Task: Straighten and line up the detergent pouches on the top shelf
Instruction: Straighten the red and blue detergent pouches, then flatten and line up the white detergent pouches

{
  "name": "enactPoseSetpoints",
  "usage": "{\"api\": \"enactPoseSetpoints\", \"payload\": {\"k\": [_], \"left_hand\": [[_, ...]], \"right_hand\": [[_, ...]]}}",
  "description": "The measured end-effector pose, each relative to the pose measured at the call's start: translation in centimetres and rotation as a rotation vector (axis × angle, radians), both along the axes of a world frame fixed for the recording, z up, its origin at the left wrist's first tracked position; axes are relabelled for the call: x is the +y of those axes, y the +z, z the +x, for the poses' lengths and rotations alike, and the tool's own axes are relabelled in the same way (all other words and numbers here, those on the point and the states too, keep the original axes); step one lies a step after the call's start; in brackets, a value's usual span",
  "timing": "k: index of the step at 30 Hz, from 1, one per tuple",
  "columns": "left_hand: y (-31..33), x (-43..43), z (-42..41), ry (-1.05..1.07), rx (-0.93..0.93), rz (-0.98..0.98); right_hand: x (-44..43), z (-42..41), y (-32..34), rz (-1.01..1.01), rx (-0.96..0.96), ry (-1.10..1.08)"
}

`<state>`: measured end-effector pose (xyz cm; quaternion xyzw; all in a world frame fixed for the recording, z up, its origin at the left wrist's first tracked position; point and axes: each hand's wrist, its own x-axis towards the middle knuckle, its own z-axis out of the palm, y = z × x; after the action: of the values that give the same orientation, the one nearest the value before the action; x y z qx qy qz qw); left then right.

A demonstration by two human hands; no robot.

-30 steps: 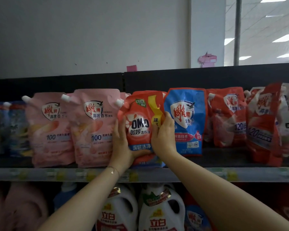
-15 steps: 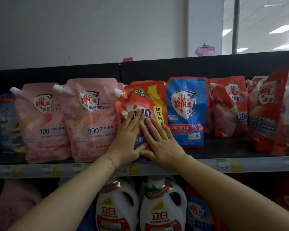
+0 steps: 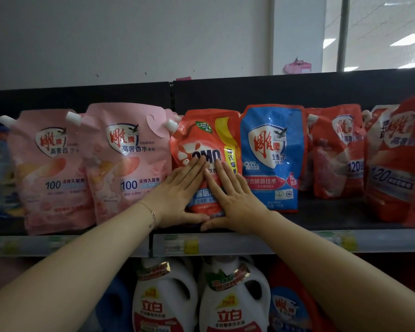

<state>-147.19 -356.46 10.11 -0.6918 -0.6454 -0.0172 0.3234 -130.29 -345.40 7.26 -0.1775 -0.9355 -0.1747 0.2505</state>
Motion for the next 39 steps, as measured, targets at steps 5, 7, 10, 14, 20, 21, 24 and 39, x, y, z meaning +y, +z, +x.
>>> {"api": "enactPoseSetpoints", "payload": {"k": [5,7,10,14,20,21,24,39], "left_hand": [[-0.3,1.5,-1.8,0.001,0.14,0.117],[-0.8,2.1,-2.1,0.046,0.155,0.146],[-1.3,3.1,-2.2,0.1,0.183,0.187],[-1.4,3.2,-2.3,0.179,0.253,0.185],[-1.0,1.5,-2.1,0.02,0.246,0.139],[-1.1,1.3,-1.8,0.015,0.244,0.149],[-1.8,0.6,-0.7,0.008,0.188,0.201],[-1.7,0.1,5.7,-0.028,0.09,0.51]], "right_hand": [[0.9,-1.3,0.0,-0.04,-0.019,0.001],[1.4,-1.7,0.0,-0.058,-0.039,-0.014],[2.1,-2.2,0.1,-0.076,-0.084,-0.048],[1.9,-2.2,0.7,-0.158,-0.118,-0.028],[0.3,0.1,1.0,-0.149,-0.169,0.022],[0.1,0.4,0.9,-0.122,-0.183,0.018],[-0.8,1.3,0.9,-0.092,-0.156,0.047],[-1.6,4.0,2.1,0.02,0.244,0.194]]}}
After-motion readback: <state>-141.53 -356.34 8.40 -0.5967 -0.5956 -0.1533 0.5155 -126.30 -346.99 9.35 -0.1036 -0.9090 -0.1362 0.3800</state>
